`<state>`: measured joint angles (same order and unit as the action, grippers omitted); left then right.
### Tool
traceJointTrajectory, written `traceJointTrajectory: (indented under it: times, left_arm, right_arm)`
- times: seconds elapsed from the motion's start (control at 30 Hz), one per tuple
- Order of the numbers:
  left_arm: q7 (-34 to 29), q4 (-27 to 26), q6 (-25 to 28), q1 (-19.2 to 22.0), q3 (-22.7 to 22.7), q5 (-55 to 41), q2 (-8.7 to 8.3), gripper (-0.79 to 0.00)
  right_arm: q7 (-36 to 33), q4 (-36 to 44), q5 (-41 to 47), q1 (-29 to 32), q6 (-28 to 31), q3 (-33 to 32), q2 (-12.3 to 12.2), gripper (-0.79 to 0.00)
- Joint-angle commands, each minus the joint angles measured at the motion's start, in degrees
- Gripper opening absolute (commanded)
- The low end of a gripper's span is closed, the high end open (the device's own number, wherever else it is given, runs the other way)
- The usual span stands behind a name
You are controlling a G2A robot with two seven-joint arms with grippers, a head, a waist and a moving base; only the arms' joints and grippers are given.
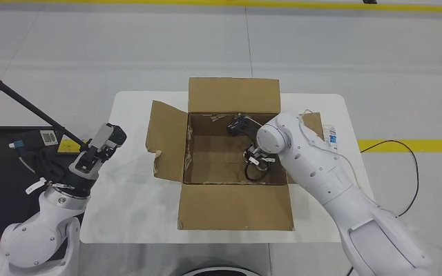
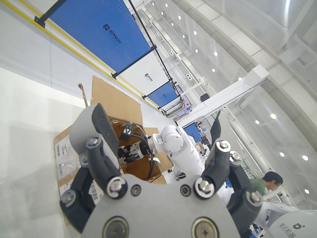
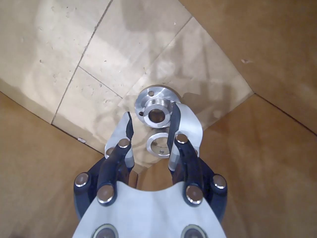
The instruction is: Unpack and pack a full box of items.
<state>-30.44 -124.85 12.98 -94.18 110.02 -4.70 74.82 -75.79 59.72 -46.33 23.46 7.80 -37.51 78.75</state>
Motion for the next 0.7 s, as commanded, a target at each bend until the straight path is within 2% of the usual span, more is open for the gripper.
traceJointTrajectory:
  times: [0.0, 0.17, 0.37, 0.53, 0.67]
  left_arm:
    - [0.0, 0.0, 0.0, 0.0, 0.0, 0.0, 0.0, 0.0]
    - [0.0, 0.0, 0.0, 0.0, 0.0, 0.0, 0.0, 0.0]
    - [0.0, 0.0, 0.0, 0.0, 0.0, 0.0, 0.0, 0.0]
    - [0.0, 0.0, 0.0, 0.0, 0.0, 0.0, 0.0, 0.0]
    - [0.0, 0.0, 0.0, 0.0, 0.0, 0.0, 0.0, 0.0]
  right_arm:
    - [0.3, -0.8, -0.2, -0.2, -0.2, 0.3, 0.3, -0.474]
    - [0.6, -2.3, -0.1, -0.6, 0.2, 0.8, 0.9, -0.483]
    - [0.6, -2.7, -0.3, -0.7, 0.3, 1.3, 1.5, -0.57]
    - [0.3, -3.3, -0.6, -0.8, 0.3, 1.7, 2.0, -0.588]
    - [0.1, -4.0, -0.7, -0.8, 0.4, 2.0, 2.3, -0.554]
